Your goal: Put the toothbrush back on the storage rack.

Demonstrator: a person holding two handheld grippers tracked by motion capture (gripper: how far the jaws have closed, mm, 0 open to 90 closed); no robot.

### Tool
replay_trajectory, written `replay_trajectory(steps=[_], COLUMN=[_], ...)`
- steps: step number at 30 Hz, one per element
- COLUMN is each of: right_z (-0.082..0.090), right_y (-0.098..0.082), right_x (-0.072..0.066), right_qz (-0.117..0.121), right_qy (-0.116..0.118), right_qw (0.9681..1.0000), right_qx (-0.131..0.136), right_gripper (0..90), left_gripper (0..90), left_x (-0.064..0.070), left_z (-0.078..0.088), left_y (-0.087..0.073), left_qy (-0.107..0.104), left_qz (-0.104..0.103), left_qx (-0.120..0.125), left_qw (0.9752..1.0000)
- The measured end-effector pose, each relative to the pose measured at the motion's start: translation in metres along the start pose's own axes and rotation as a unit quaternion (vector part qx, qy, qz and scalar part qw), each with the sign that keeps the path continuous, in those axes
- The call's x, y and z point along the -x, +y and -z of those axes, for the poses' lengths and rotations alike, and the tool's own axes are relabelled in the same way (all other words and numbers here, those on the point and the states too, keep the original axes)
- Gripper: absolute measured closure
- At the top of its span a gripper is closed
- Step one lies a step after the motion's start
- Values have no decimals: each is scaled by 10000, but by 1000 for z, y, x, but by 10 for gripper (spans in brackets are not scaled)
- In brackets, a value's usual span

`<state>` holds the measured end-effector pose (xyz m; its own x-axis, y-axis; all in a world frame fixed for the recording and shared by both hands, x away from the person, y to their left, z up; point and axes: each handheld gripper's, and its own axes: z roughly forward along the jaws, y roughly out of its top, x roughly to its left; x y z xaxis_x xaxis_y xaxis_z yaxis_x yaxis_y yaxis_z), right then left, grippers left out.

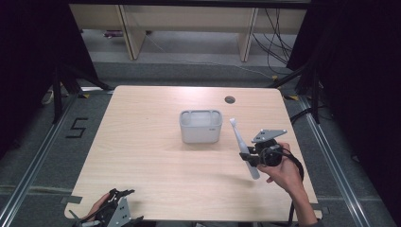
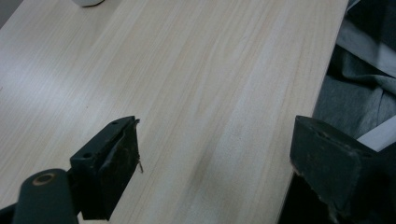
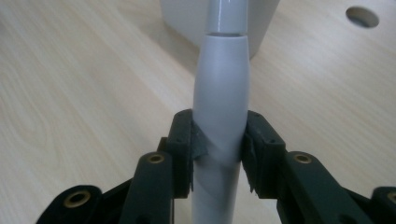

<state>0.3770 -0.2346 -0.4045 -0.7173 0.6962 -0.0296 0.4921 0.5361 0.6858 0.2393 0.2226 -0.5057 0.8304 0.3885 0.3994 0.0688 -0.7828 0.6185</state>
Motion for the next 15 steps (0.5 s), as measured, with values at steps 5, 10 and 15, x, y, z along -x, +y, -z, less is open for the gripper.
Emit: replay_trajectory(steps=[5, 10, 15], right_z=[-1, -3, -6], right_y=[9, 17, 29], right_x=[4, 5, 8], right_qz=[32, -51, -133], right_qy=[13, 17, 29], right_qw=[9988, 9961, 9928], right_qx=[496, 879, 1188], right_gripper=[668, 668, 668], left_gripper=[152, 152, 152], left_x=[0, 0, 0], left_z=[0, 0, 0], left_y=[0, 0, 0], left_qy=[-21, -25, -6], left_qz=[-7, -15, 11], left_qx=[-58, -63, 1], left_qw=[10000, 10000, 10000])
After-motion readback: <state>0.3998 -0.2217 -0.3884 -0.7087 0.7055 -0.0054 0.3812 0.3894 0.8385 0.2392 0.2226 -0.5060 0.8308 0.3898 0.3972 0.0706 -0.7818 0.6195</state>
